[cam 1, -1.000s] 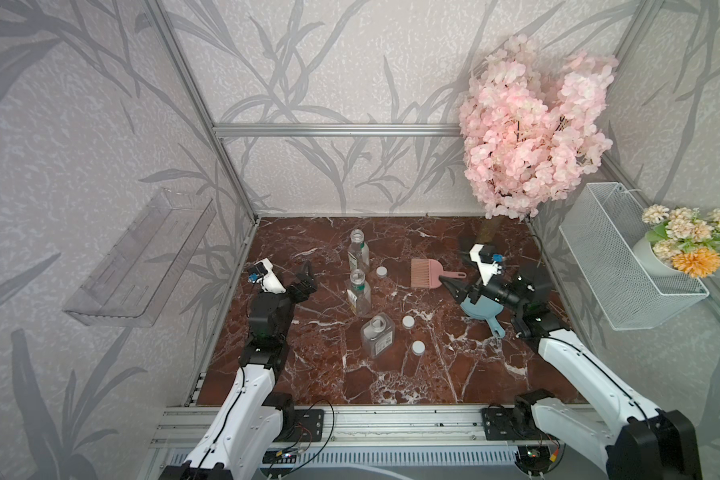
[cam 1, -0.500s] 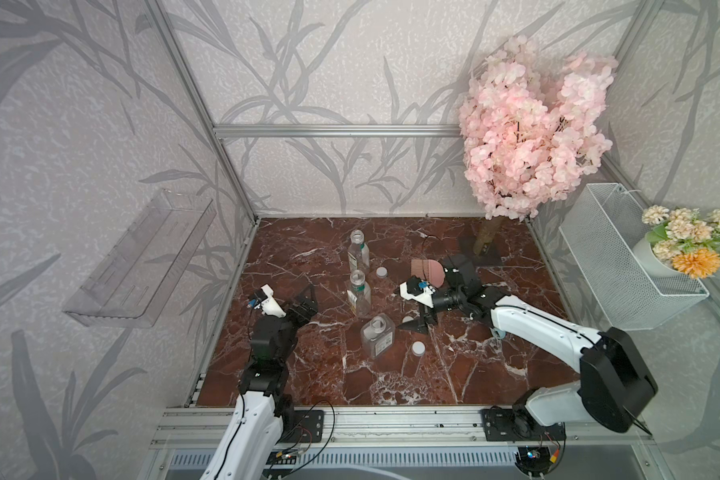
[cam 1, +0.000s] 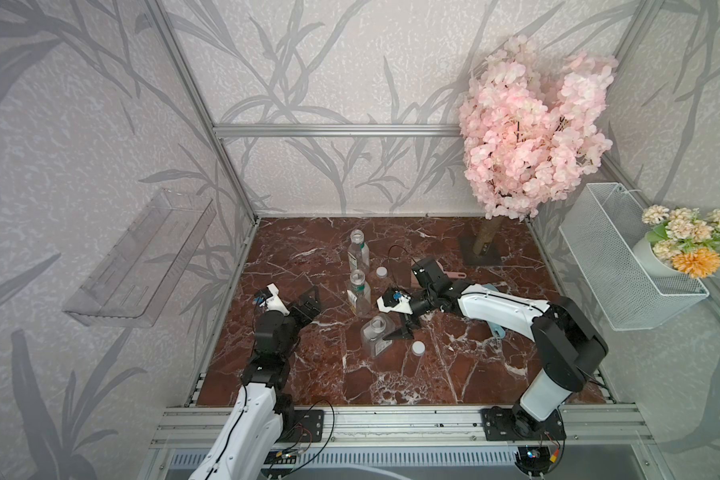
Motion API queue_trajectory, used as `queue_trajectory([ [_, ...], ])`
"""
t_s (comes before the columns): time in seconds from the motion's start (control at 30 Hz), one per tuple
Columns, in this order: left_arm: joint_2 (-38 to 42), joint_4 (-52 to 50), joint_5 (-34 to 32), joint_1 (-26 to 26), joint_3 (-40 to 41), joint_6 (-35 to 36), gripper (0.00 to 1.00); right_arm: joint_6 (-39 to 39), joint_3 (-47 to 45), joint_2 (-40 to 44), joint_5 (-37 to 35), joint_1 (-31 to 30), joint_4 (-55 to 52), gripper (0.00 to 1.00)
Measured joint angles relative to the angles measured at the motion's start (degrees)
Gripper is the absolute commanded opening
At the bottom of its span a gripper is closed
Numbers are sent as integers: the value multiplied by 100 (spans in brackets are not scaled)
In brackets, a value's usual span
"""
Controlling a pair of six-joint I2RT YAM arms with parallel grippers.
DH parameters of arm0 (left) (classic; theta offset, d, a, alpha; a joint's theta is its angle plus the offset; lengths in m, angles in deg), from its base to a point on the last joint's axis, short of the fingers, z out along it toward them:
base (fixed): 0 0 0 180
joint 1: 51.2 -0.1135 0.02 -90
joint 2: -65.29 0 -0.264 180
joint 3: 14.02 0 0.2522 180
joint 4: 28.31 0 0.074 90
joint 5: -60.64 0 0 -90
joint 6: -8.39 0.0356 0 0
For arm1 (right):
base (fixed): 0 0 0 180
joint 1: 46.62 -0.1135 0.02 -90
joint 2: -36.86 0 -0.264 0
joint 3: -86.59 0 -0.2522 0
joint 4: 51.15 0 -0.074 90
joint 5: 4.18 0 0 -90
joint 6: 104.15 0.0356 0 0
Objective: Screw on the bottle caps
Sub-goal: Pick up the plastic bottle at the center of the board.
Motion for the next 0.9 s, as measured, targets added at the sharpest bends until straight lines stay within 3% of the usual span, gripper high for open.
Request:
queue_trajectory([
  [0.23, -13, 0, -4, 0, -2, 46, 100, 24, -103, -208, -52, -129, 374, 86],
  [0.47, -81, -39, 33, 0, -170, 293, 100, 175, -321, -208, -96, -157, 824, 58],
  [0.6, -81, 22, 269, 0, -326, 551, 100, 363, -468, -116, -118, -157, 944, 47],
  [0.8, -160, 321, 944, 109, -640, 966, 100, 1290, -994, 769, -92, -42, 1176, 43],
  [0.9, -210, 601, 1246, 570, -820, 1215, 100, 1915, -1235, 1515, -37, 280, 1298, 43],
])
